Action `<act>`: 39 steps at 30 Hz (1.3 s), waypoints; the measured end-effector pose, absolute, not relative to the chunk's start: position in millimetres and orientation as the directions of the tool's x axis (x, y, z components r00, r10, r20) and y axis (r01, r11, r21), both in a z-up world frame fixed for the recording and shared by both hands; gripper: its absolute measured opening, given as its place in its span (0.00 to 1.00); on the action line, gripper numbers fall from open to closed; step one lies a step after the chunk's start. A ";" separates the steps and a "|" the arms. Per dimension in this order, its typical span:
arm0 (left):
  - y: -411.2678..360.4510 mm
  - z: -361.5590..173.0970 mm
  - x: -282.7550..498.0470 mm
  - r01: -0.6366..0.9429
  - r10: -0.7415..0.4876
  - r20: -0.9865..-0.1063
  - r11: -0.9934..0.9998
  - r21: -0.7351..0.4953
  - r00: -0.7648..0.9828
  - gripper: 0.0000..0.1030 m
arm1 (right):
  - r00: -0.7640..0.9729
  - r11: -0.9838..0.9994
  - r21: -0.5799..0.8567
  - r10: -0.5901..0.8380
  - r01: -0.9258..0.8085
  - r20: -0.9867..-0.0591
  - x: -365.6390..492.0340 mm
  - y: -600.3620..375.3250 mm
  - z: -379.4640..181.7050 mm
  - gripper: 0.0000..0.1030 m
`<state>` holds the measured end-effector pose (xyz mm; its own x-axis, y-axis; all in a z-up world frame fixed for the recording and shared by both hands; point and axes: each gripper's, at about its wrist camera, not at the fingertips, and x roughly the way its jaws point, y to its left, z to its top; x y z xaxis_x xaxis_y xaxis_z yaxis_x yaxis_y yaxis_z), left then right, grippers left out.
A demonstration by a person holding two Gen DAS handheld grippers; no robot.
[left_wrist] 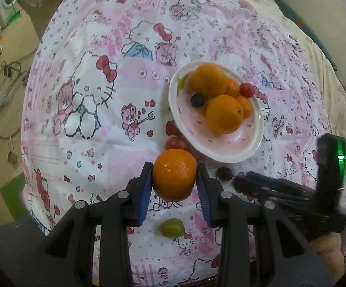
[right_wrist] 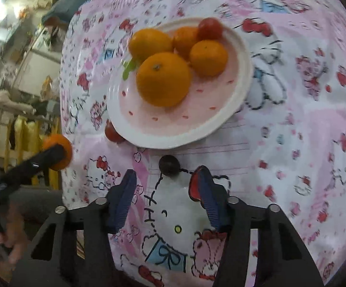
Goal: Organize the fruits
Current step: 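Grasp the dark grape with the right tool while the left tool lifts the mandarin, then carry the mandarin and grape over the plate and open both tools to release them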
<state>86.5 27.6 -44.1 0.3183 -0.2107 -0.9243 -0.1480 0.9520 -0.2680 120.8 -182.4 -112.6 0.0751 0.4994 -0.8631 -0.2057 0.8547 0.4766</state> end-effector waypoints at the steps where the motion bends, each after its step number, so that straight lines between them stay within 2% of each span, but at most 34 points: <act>1: 27.2 -43.8 86.7 -0.147 -0.216 -0.924 0.951 -0.273 0.317 0.31 | 0.070 0.859 0.462 0.487 -0.221 -0.871 121.5 -176.5 -116.2 0.44; 4: 26.2 -42.8 88.0 -0.144 -0.231 -0.920 0.947 -0.287 0.317 0.31 | 0.066 0.870 0.406 0.439 -0.279 -0.896 123.2 -160.5 -127.0 0.32; 5: 25.7 -41.8 88.6 -0.142 -0.227 -0.919 0.948 -0.284 0.321 0.31 | 0.067 0.872 0.395 0.430 -0.289 -0.900 123.6 -157.4 -129.7 0.31; 6: 25.4 -40.9 89.4 -0.141 -0.227 -0.918 0.948 -0.284 0.324 0.31 | 0.078 0.877 0.375 0.414 -0.301 -0.907 123.5 -154.5 -131.7 0.24; 18: 28.5 -37.6 85.5 -0.151 -0.225 -0.915 0.946 -0.288 0.336 0.31 | 0.073 0.864 0.370 0.416 -0.342 -0.906 118.8 -155.0 -130.8 0.23; 29: 27.3 -45.8 86.0 -0.159 -0.163 -0.927 0.961 -0.227 0.339 0.31 | 0.067 0.831 0.418 0.472 -0.367 -0.879 98.7 -170.3 -111.3 0.23; 34: 27.3 -45.7 88.2 -0.157 -0.142 -0.924 0.965 -0.209 0.356 0.31 | 0.111 0.825 0.456 0.515 -0.335 -0.850 96.9 -196.0 -91.8 0.23; 39: 29.0 -41.5 96.4 -0.146 -0.141 -0.919 0.967 -0.207 0.368 0.31 | 0.197 0.798 0.536 0.593 -0.277 -0.781 110.2 -232.2 -61.9 0.23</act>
